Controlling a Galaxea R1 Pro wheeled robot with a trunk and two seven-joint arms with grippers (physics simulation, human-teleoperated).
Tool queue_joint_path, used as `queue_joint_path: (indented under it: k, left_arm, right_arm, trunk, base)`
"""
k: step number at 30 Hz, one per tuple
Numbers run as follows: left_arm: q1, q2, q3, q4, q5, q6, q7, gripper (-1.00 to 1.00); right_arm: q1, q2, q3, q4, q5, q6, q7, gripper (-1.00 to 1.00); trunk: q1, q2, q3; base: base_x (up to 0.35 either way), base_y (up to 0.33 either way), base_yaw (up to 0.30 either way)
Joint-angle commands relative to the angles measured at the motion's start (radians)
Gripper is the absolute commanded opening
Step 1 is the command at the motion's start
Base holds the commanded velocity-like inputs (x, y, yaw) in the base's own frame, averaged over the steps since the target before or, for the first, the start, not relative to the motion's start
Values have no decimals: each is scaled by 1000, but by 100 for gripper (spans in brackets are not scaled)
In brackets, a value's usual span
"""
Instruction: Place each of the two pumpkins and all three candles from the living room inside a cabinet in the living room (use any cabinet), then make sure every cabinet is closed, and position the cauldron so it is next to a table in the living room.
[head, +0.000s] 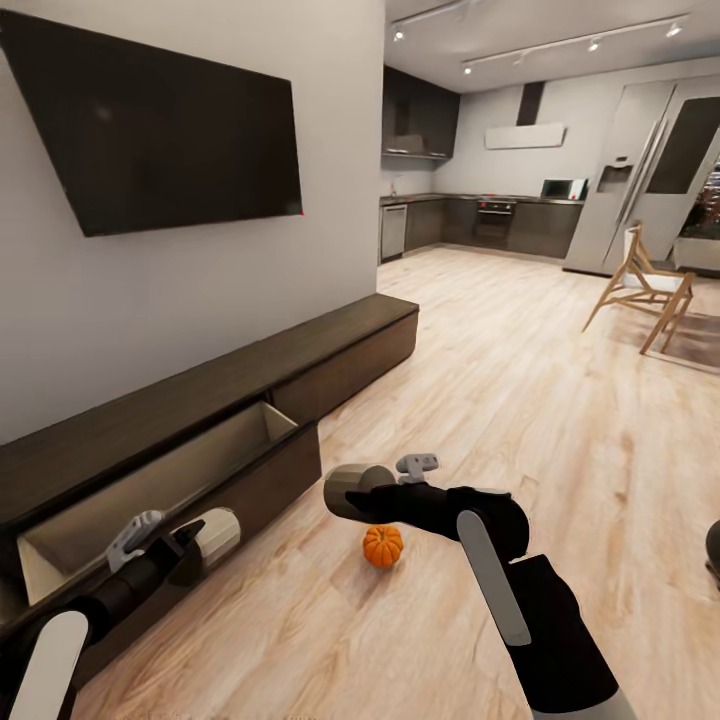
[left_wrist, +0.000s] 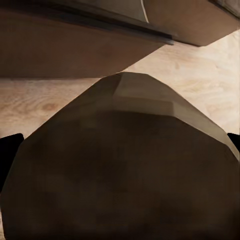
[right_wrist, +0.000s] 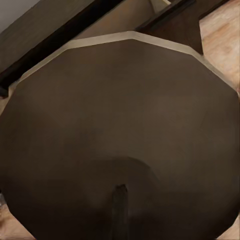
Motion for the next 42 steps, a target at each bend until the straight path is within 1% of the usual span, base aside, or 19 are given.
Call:
queue_joint_path:
  k: [1,7,14,25,35,38,42]
  left_arm:
    - [-1,0,1,-1,13,4,8,-100]
    - [0,-2,1,1,9,2,9,-100]
    - [5,-1,1,5,7,0,10,-100]
    - [6,-1,0,4,9,-2,9,-100]
    - [6,0,-1,4,9,-1,-1,-100]
    - [6,1,0,6,10,0,-2,-100]
    - [6,1,0,9,9,-1,0,-100]
  right_arm:
    - [-1,0,-1,-1,5,4,10,-100]
    - [-1,0,-1,-1,5,4,9,-100]
    - [-1,2,1,-1,5,4,9,-100]
    - [0,1,4,-1,7,4,7,-100]
    - [1,0,7,-1,7,3,9,-100]
    - [1,0,24,-1,7,0,8,-100]
    - [1,1,36,-1,7,1,7,-100]
  trunk:
    - [0,0,-1]
    - [0,0,-3]
    - [0,0,-6]
    - [0,0,-9]
    - [0,0,-13]
    - [0,0,-14]
    - [0,0,-14]
  base:
    - [1,0,300]
    - [49,0,300]
    - [278,66,300]
    - [284,164,300]
    - [36,24,300]
    - [2,1,300]
    - [104,-10,300]
